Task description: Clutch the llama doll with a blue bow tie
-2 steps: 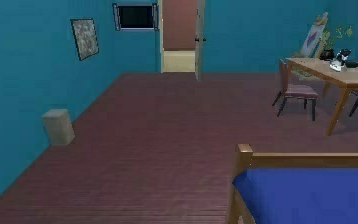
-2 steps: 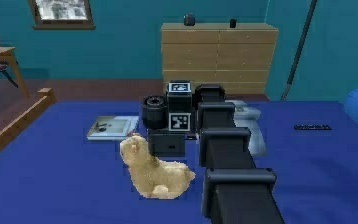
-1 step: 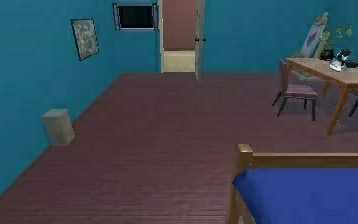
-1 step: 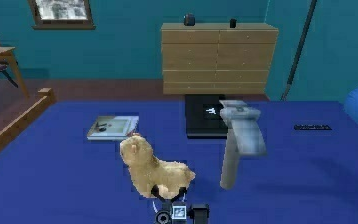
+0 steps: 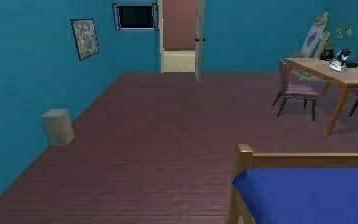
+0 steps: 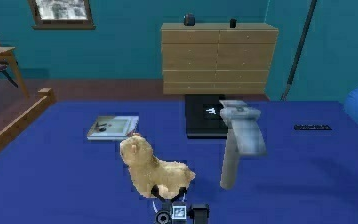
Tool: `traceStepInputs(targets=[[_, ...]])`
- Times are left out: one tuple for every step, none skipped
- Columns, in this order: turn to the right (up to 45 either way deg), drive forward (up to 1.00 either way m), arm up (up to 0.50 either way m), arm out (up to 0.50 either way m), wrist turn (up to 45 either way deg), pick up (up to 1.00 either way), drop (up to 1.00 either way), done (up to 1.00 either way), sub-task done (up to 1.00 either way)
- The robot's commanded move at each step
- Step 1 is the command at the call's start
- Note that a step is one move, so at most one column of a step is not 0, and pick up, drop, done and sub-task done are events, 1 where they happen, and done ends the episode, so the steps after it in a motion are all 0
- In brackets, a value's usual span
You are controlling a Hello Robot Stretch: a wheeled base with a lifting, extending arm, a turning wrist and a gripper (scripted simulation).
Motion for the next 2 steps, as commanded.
traceStepInputs(targets=[[0.0, 0.00, 0.10, 0.00, 0.0, 0.00, 0.00, 0.00, 0.00], [0.0, 0.00, 0.00, 0.00, 0.0, 0.00, 0.00, 1.00, 0.00]])
